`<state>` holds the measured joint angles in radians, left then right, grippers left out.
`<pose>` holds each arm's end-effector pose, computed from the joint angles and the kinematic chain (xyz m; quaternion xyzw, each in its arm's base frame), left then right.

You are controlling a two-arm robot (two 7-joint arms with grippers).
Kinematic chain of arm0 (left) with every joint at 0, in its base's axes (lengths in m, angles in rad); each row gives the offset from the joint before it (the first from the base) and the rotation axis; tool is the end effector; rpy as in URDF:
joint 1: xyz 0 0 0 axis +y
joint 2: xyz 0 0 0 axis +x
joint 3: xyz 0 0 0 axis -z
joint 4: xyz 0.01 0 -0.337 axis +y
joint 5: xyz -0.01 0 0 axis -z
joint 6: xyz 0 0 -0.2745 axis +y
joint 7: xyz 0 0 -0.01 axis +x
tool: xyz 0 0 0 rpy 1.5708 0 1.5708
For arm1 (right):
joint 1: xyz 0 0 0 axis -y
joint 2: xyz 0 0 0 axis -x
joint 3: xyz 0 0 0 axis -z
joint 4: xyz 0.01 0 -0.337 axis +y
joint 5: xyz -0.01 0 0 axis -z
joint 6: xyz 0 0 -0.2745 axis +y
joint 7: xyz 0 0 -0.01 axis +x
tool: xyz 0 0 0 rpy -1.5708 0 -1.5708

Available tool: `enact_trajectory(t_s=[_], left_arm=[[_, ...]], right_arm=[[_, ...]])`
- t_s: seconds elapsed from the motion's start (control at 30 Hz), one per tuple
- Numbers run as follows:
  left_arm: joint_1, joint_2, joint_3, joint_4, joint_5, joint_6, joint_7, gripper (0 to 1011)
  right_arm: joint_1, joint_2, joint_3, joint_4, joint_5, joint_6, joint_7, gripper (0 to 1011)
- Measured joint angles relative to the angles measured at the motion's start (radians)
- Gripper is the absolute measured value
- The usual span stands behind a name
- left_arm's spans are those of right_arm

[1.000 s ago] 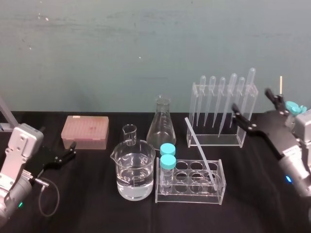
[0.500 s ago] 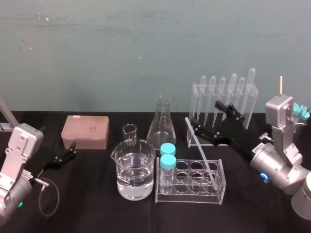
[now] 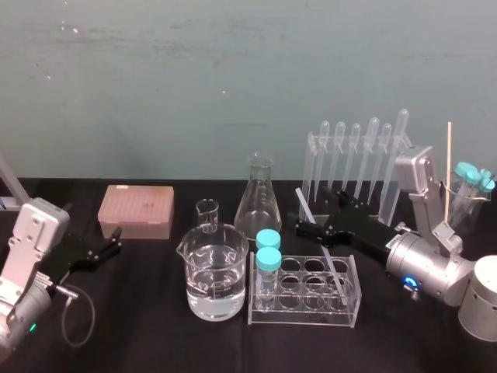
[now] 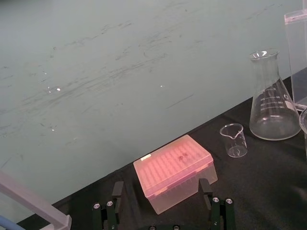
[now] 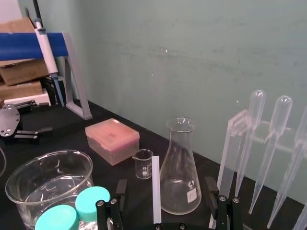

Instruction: Pick up the stirring rod with one hand, then place it down.

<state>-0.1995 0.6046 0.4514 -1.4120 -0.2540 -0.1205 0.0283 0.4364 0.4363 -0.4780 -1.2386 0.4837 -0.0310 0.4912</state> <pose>0.3333 0.1184 -0.3336 0.1414 -0.1324 0.5799 0.7913 0.4128 -0.0706 -0.3056 -0.0473 -0.0064 -0.3959 0.9171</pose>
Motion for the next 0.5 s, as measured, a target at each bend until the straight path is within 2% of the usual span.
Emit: enact_trajectory(t_s=[0.5], left_arm=[[0.0,0.0,0.0,0.0,0.0,0.0,0.0,1000]], right_arm=[[0.0,0.001,0.001,-0.002,0.002,-0.012,0.001,1004]])
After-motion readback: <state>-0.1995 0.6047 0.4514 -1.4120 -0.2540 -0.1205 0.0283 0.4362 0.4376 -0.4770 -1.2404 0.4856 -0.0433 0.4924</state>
